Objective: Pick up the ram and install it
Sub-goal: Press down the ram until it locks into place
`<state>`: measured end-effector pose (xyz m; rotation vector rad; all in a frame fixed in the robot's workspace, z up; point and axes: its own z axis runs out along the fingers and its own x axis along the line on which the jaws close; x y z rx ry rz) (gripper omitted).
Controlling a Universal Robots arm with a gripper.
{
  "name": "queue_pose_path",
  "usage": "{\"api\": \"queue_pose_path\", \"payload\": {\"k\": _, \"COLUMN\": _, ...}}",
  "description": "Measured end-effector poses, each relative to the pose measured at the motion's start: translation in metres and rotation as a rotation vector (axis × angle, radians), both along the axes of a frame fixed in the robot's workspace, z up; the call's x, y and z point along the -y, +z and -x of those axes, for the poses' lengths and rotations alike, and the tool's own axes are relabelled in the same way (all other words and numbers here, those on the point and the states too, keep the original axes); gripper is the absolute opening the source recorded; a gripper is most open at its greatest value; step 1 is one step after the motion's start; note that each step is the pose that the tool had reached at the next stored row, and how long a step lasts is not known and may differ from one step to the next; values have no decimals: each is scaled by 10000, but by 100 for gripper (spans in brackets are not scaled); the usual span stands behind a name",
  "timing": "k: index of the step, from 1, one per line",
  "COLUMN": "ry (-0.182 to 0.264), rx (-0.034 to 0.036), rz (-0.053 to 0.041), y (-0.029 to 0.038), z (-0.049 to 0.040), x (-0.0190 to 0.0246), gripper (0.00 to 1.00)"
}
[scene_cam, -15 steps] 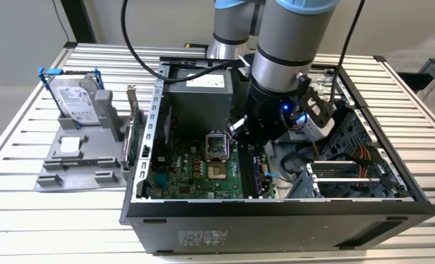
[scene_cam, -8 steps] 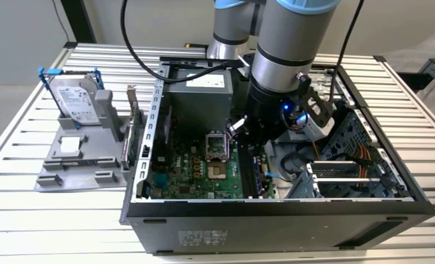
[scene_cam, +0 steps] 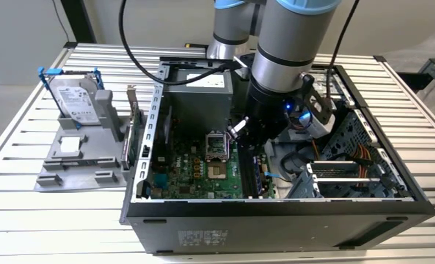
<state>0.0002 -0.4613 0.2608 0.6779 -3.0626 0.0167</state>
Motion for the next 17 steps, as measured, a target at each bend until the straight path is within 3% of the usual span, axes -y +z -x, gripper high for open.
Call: {"api": "queue_pose_path", "payload": {"k": 17, "ry": 1546, "rx": -196, "rz": -61, "y": -1, "z": 0, "x": 0, "gripper": 0}}
